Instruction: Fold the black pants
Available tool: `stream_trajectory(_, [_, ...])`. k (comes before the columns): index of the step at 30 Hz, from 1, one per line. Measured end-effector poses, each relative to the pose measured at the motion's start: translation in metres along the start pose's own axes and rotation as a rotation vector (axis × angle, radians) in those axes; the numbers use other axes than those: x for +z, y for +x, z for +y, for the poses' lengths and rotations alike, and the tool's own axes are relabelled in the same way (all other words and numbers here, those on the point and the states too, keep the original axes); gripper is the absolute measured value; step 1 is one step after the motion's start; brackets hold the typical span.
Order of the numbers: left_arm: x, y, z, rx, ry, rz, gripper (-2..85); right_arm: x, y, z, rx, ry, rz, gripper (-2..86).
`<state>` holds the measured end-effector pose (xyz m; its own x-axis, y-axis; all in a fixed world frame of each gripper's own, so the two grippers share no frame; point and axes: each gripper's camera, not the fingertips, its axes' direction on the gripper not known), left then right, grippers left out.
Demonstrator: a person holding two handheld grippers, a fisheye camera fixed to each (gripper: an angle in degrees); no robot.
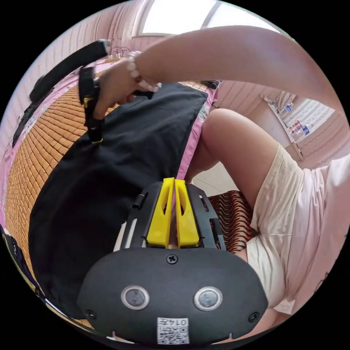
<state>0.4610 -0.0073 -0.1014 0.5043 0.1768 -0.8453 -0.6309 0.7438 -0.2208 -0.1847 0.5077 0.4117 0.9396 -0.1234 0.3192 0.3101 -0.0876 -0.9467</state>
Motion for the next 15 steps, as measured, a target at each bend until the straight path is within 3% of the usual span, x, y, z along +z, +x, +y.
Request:
stream_trajectory(4, [-0.02,-0.013,0.018,-0.058,0.079,-0.056,-0.9,-0.049,0.064,0.145,0.272,0.232,-0.057,3.3])
stream_trajectory(10, [-0.036,-0.038,0.038,-0.186,0.058,-0.199,-0.4,-0.061,0.138,0.372,0.738,0.232,0.071,10.7])
stream_trajectory(15, [-0.061,-0.064,0.065,-0.337,0.102,-0.19,2.8,-0.053,0.168,0.493,1.028,0.204,0.172,19.9])
